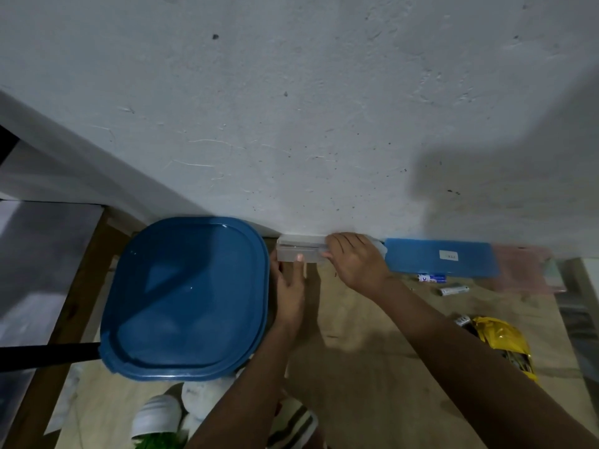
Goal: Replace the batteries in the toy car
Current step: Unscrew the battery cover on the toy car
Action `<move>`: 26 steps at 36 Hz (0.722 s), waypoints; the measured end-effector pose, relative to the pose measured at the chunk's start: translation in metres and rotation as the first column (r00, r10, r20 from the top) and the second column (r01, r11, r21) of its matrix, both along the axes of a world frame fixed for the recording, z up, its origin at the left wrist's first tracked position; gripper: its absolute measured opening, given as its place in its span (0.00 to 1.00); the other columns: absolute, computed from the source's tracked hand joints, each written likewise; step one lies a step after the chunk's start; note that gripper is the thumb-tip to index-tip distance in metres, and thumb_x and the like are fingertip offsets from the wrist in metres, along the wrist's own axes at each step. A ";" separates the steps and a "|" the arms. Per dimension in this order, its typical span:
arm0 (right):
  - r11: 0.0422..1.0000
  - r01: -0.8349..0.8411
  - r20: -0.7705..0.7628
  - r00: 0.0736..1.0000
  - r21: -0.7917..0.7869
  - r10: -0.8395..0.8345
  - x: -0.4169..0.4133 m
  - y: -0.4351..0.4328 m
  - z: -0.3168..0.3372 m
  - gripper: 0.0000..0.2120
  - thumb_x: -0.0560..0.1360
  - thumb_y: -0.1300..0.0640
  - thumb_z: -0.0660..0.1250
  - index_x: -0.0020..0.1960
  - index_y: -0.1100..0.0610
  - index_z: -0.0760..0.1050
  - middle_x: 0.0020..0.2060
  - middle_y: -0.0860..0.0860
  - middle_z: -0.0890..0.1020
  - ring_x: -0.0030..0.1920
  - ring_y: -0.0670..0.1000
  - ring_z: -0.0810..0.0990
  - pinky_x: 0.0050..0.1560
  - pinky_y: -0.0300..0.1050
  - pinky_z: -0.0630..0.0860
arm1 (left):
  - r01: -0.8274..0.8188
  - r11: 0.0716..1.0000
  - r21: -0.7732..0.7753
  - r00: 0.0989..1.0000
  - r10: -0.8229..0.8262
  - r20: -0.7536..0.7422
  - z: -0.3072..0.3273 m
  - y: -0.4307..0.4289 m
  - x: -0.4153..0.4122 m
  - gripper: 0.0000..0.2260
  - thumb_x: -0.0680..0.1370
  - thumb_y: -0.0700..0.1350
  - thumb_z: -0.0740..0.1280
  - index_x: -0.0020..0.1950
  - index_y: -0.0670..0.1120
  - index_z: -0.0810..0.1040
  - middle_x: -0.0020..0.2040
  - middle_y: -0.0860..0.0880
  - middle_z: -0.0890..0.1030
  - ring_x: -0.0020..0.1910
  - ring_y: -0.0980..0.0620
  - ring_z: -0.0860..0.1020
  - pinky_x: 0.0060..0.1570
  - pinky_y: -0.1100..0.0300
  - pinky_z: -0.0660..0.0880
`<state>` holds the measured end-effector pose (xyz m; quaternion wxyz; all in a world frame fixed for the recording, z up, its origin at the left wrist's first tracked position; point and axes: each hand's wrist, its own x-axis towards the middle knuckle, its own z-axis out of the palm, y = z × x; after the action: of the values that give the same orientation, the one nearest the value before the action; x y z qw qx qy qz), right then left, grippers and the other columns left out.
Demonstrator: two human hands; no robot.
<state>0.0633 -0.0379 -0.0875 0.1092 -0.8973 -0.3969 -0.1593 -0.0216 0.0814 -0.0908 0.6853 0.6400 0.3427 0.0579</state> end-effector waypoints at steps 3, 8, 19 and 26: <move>1.000 0.005 -0.007 1.000 0.023 -0.005 0.002 0.001 0.003 0.26 0.82 0.50 0.45 0.47 0.61 0.79 0.39 0.57 0.83 0.38 0.55 0.82 0.42 0.44 0.79 | 0.010 1.000 -0.002 1.000 -0.010 -0.004 -0.001 0.000 -0.002 0.27 0.80 0.51 0.61 0.76 0.52 0.53 0.73 0.47 0.65 0.70 0.49 0.65 0.71 0.46 0.62; 0.998 -0.003 -0.028 1.000 0.068 0.005 0.009 0.000 0.014 0.18 0.76 0.51 0.56 0.45 0.61 0.80 0.36 0.55 0.84 0.35 0.54 0.82 0.38 0.43 0.79 | 0.027 1.000 0.007 0.999 -0.028 0.043 0.005 -0.002 -0.007 0.25 0.80 0.49 0.61 0.75 0.54 0.56 0.72 0.49 0.66 0.70 0.51 0.66 0.71 0.49 0.63; 0.973 0.155 -0.034 0.988 0.171 -0.152 0.007 -0.003 0.036 0.11 0.76 0.54 0.59 0.43 0.58 0.78 0.36 0.52 0.79 0.35 0.51 0.78 0.38 0.39 0.67 | -0.003 1.000 0.002 1.000 0.003 -0.025 0.012 -0.006 -0.013 0.23 0.81 0.51 0.58 0.75 0.52 0.57 0.74 0.48 0.63 0.72 0.49 0.62 0.73 0.50 0.58; 0.964 0.137 -0.200 0.976 0.228 -0.091 -0.006 -0.013 0.038 0.05 0.74 0.61 0.63 0.42 0.60 0.76 0.36 0.54 0.79 0.36 0.53 0.78 0.36 0.44 0.76 | 0.083 0.984 0.157 0.996 -0.075 -0.056 0.000 -0.001 -0.021 0.22 0.81 0.51 0.58 0.74 0.57 0.57 0.74 0.52 0.63 0.73 0.51 0.61 0.73 0.43 0.56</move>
<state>0.0577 -0.0507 -0.0498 0.2445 -0.9099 -0.3103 -0.1269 -0.0423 0.0806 -0.0913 0.6249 0.7070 0.3283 0.0421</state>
